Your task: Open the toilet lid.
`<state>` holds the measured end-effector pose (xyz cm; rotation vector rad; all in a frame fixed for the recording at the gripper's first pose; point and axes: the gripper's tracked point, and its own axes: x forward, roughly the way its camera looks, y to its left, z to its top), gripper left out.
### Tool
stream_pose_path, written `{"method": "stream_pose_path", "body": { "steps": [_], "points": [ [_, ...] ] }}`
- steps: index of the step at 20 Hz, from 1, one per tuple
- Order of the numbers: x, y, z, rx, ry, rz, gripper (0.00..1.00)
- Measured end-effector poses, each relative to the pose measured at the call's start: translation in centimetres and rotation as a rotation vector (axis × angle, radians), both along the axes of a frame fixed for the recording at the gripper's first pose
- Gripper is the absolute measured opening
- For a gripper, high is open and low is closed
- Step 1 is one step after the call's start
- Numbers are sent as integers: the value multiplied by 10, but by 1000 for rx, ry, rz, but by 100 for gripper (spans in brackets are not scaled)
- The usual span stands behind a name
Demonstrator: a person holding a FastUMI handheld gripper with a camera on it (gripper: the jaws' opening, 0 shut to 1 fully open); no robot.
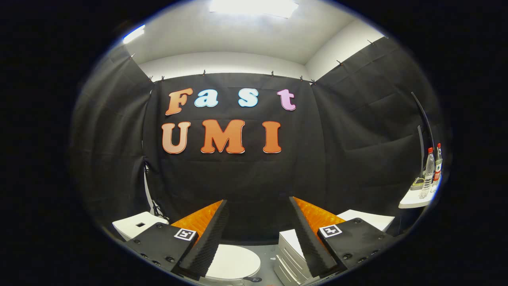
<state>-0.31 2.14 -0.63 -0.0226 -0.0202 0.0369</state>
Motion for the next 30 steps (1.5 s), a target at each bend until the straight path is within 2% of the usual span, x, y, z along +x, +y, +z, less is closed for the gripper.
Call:
{"method": "stream_pose_path", "body": {
  "steps": [12,15,18,20,23,30],
  "points": [
    [14,7,-38,-19,35,2,97],
    [24,3,-64,-6,43,-16,97],
    [30,3,-105,19,88,-44,97],
    [30,-11,-138,96,90,-116,97],
    [23,-10,-215,187,160,-146,97],
    [11,-41,-340,184,242,-210,98]
  ]
}}
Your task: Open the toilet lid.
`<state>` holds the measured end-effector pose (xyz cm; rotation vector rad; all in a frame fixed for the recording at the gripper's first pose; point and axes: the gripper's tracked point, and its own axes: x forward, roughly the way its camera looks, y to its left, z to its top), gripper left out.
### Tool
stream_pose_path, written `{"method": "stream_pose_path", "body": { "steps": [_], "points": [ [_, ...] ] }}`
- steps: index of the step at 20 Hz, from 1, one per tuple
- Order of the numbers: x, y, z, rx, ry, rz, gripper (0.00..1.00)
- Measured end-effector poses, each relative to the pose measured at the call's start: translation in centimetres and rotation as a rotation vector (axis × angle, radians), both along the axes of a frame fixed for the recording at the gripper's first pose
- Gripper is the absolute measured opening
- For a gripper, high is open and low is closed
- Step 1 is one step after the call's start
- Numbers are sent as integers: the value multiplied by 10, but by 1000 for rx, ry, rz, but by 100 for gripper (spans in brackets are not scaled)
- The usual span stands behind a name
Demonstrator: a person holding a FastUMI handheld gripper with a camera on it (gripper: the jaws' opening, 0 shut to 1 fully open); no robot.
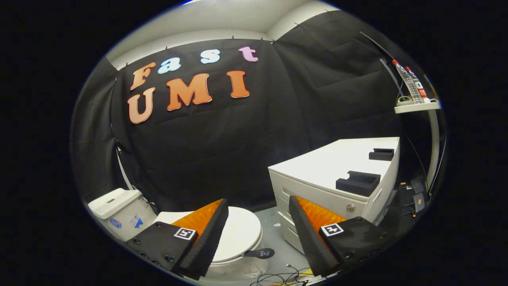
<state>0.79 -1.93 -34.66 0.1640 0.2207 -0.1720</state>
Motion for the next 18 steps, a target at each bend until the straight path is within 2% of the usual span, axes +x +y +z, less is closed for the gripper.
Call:
{"method": "stream_pose_path", "body": {
  "steps": [4,12,18],
  "points": [
    [-4,-2,-60,94,67,-9,99],
    [4,-20,-157,250,184,-104,99],
    [-14,-8,-206,531,277,-160,97]
  ]
}}
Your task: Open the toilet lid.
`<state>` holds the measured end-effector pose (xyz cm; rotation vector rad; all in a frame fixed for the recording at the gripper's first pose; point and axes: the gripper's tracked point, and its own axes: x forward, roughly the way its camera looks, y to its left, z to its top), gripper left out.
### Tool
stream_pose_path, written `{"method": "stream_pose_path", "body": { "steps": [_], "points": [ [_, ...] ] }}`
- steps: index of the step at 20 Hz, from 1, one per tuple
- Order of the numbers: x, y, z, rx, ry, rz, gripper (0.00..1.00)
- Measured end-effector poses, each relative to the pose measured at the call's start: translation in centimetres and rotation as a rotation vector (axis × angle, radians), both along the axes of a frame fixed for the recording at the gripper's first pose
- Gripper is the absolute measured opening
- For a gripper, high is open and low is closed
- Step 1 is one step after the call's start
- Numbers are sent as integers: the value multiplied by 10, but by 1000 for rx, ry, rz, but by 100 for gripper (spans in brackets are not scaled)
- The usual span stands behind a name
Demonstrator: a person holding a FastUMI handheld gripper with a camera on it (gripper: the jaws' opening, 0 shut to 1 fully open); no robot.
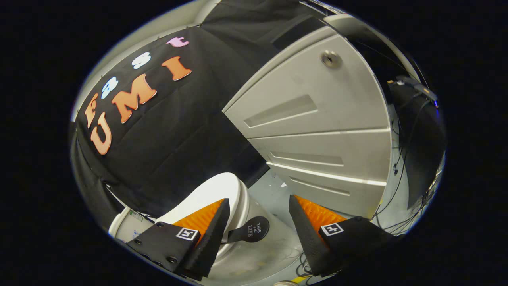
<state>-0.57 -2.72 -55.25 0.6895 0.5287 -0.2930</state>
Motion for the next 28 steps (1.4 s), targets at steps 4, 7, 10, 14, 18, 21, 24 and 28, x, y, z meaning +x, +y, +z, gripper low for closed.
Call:
{"method": "stream_pose_path", "body": {
  "steps": [4,7,10,14,18,21,24,28],
  "points": [
    [0,2,-22,123,32,-35,75],
    [8,13,-21,237,-5,-43,60],
    [12,25,-24,320,5,-13,39],
    [13,24,-14,300,3,-14,18],
    [33,19,1,146,-3,-13,11],
    [47,19,27,110,-27,-35,11],
    [62,24,66,20,-45,-13,9],
    [75,49,126,-3,-95,-8,8]
  ]
}}
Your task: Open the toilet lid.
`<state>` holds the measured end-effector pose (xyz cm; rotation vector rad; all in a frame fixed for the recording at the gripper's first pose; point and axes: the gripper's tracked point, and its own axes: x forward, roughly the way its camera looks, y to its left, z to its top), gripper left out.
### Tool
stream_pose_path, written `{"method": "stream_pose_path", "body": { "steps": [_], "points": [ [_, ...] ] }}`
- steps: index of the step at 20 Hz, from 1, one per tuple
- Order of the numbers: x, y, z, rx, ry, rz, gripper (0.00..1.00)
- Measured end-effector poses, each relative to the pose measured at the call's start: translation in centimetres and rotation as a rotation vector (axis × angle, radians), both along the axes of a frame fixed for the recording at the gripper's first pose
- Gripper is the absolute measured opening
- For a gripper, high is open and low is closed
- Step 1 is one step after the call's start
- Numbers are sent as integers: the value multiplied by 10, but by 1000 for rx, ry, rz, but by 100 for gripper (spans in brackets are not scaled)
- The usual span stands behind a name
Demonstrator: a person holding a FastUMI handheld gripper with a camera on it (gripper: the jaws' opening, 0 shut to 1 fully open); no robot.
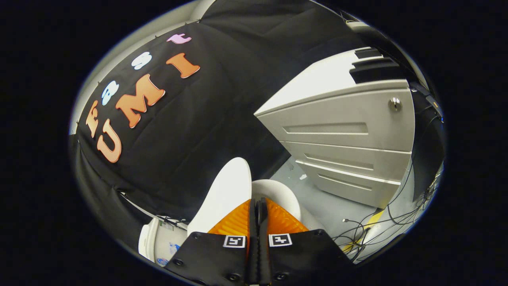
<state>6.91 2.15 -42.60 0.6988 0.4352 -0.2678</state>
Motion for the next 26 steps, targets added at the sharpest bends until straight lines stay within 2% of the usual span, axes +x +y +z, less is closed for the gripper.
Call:
{"method": "stream_pose_path", "body": {
  "steps": [3,11,14,19,26],
  "points": [
    [5,24,48,-25,-47,31,8],
    [14,131,160,-233,-124,177,8],
    [15,164,183,-293,-131,214,8],
    [15,212,213,-310,-157,268,8],
    [4,305,247,-365,-203,389,8]
  ]
}}
